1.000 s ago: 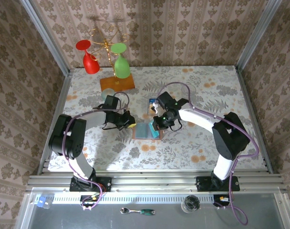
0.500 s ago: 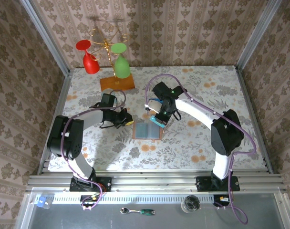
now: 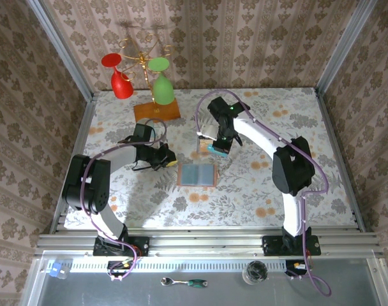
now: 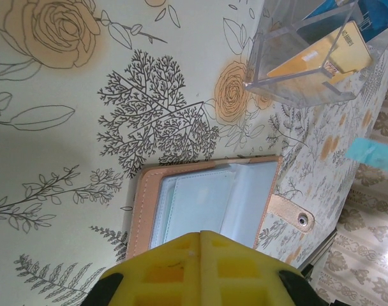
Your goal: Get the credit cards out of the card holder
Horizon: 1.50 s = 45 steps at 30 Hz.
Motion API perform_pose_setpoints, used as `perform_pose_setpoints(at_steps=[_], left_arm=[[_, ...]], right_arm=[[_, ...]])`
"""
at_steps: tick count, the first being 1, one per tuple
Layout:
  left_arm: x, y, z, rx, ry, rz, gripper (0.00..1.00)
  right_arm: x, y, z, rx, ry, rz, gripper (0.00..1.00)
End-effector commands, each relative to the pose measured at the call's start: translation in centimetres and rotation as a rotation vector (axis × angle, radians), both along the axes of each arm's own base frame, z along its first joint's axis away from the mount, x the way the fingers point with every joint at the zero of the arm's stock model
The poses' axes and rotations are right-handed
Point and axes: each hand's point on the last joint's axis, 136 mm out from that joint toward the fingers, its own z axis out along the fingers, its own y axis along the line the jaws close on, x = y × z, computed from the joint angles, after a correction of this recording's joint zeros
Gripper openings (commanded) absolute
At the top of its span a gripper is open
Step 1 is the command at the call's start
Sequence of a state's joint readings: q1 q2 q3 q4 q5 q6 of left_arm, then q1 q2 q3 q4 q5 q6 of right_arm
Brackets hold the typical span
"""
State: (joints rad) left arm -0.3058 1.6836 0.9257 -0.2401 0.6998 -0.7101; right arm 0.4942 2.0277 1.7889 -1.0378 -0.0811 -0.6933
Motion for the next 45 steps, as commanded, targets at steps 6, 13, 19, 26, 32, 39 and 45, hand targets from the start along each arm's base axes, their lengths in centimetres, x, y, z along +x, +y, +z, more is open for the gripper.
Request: perform_pose_setpoints(at_steps=[6, 13, 19, 26, 32, 39, 45], left_arm=[[0.8, 0.2, 1.7, -0.007, -0.024, 0.024, 0.06], [1.1, 0.1, 1.2, -0.012, -0.008, 0.038, 0.05], [1.4, -0.1, 0.9, -0.015, 0.002, 0.037, 0.05], [1.9, -0.3, 0.8, -0.013, 0.011, 0.030, 0.05], [1.9, -0.4, 0.5, -0.013, 0.023, 0.027, 0.05], [2.0, -0.3, 0.3, -0.012, 0.028, 0.029, 0.05], [1.9, -0.3, 0.3, -0.012, 0.027, 0.030, 0.05]], right_arm=[[3.7, -0.3, 1.2, 0.018, -0.045, 0.028, 0.04], [7.1, 0.2, 2.0, 0.028, -0.106, 0.024, 0.05], [9.3, 0.2, 2.2, 0.023, -0.148, 0.016, 0.05], [10.7, 0.4, 1.7, 0.018, -0.167, 0.020, 0.05], [11.8, -0.1, 1.0, -0.021, -0.198, 0.021, 0.08], [12.6, -0.2, 1.8, -0.031, -0.241, 0.012, 0.16], [13.5, -0.5, 2.9, -0.034, -0.293, -0.030, 0.17]])
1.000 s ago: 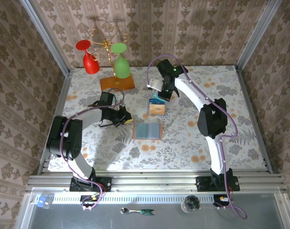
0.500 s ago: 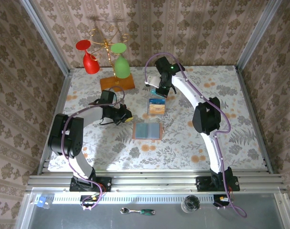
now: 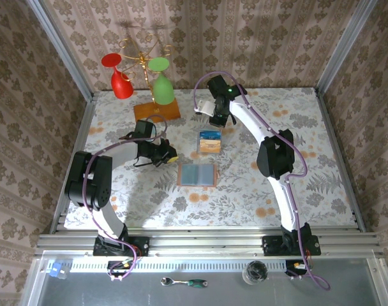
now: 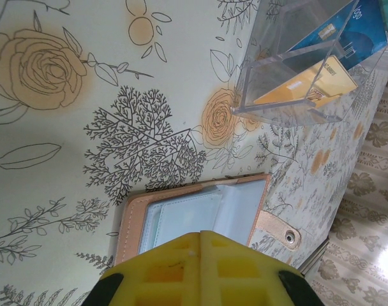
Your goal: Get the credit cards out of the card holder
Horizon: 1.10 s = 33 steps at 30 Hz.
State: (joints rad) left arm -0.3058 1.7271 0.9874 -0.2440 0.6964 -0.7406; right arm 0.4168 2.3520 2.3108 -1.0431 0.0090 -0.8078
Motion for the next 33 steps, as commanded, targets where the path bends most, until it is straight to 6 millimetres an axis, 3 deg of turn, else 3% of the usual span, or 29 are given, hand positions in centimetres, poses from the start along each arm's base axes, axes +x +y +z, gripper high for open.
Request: perform_pose_setpoints(at_steps=[1, 7, 14, 20, 27, 33], left_arm=[[0.3, 0.1, 0.0, -0.008, 0.017, 0.007, 0.05], [0.4, 0.0, 0.1, -0.013, 0.013, 0.003, 0.05], [0.2, 0.1, 0.1, -0.015, 0.010, 0.002, 0.05], [-0.1, 0.1, -0.1, -0.017, 0.012, 0.006, 0.05], [-0.1, 0.1, -0.2, -0.018, 0.016, 0.005, 0.05], [0.0, 0.1, 0.0, -0.016, 0.013, 0.006, 0.05]], right_arm=[[1.4, -0.5, 1.7, -0.002, -0.070, -0.046, 0.17], [0.7, 0.6, 2.2, 0.088, -0.036, -0.080, 0.21], [-0.9, 1.7, 1.1, 0.161, 0.027, -0.093, 0.44], [-1.1, 1.4, -0.7, 0.120, 0.022, -0.115, 0.59], [0.4, 0.0, -1.7, 0.040, -0.043, -0.158, 0.61], [1.9, -0.3, 0.0, 0.042, -0.135, -0.191, 0.60]])
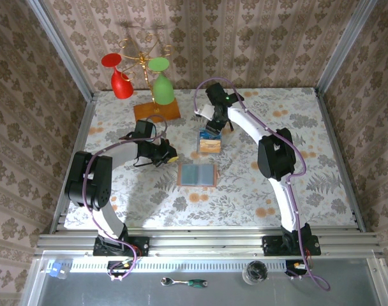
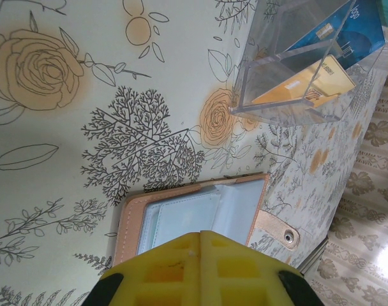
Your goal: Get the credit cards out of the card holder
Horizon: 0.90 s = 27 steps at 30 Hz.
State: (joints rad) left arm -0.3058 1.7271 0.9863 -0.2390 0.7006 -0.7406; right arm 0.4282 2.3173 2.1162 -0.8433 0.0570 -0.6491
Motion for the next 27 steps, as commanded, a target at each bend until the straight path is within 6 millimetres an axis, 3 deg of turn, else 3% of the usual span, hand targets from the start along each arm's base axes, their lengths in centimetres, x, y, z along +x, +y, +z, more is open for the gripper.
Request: perform_pose_setpoints(at_steps=[1, 13, 17, 27], left_arm=[[0.0, 0.2, -0.1, -0.012, 0.017, 0.007, 0.05], [-0.2, 0.2, -0.1, -0.011, 0.019, 0.007, 0.05], [-0.2, 0.2, -0.2, -0.010, 0.018, 0.008, 0.04], [-0.4, 0.4, -0.3, -0.005, 0.021, 0.010, 0.04]], right_arm=[[1.4, -0.5, 3.2, -0.004, -0.119, -0.046, 0.60], [3.6, -0.3, 6.6, 0.037, -0.250, -0.101, 0.61], [4.0, 0.2, 6.4, 0.050, -0.244, -0.092, 0.61], [4.4, 0.6, 3.1, 0.035, -0.178, -0.078, 0.61]])
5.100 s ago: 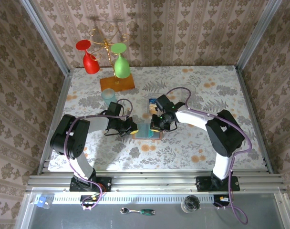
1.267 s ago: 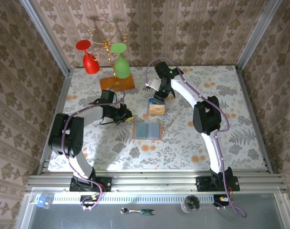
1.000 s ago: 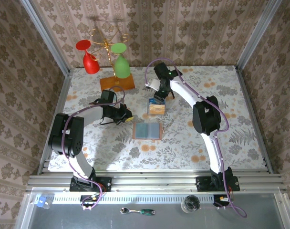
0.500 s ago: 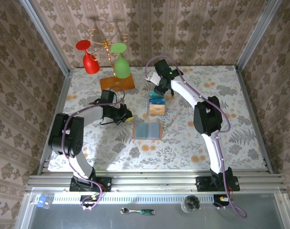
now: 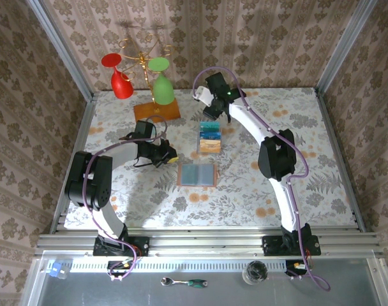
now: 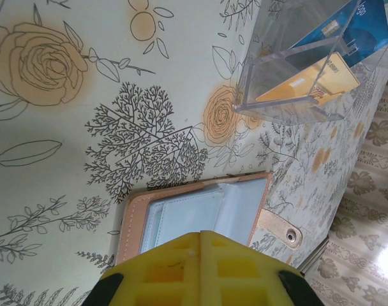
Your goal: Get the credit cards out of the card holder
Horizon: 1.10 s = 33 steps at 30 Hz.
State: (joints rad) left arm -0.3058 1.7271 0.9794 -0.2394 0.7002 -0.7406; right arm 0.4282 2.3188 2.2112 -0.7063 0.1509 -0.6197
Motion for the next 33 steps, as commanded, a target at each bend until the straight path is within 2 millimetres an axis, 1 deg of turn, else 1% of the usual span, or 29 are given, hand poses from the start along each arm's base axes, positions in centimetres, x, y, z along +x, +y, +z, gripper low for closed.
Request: perform_pose_setpoints(at_steps=[1, 5, 12, 18, 24, 29, 33], left_arm=[[-0.2, 0.3, -0.1, -0.009, 0.016, 0.010, 0.04], [-0.2, 0.3, -0.1, -0.008, 0.017, 0.011, 0.04], [-0.2, 0.3, -0.1, -0.009, 0.016, 0.009, 0.05], [-0.3, 0.4, -0.2, -0.008, 0.018, 0.013, 0.05], [-0.4, 0.3, -0.2, -0.012, 0.017, 0.010, 0.04], [-0.3, 0.3, -0.1, -0.013, 0.012, 0.012, 0.05], [-0.2, 0.3, 0.0, -0.016, 0.008, 0.011, 0.05]], right_arm=[[-0.4, 0.2, -2.6, -0.001, 0.071, -0.001, 0.61], [-0.9, 0.1, -3.7, -0.007, 0.097, 0.001, 0.61], [-1.1, 0.1, -3.5, -0.008, 0.099, 0.003, 0.61], [-1.7, 0.1, -4.8, -0.007, 0.137, -0.002, 0.61], [-1.7, -0.1, -4.0, -0.010, 0.122, 0.000, 0.61], [-1.7, -0.3, -3.8, -0.016, 0.117, -0.005, 0.61], [-1.8, -0.2, -2.4, 0.008, 0.095, -0.012, 0.60]])
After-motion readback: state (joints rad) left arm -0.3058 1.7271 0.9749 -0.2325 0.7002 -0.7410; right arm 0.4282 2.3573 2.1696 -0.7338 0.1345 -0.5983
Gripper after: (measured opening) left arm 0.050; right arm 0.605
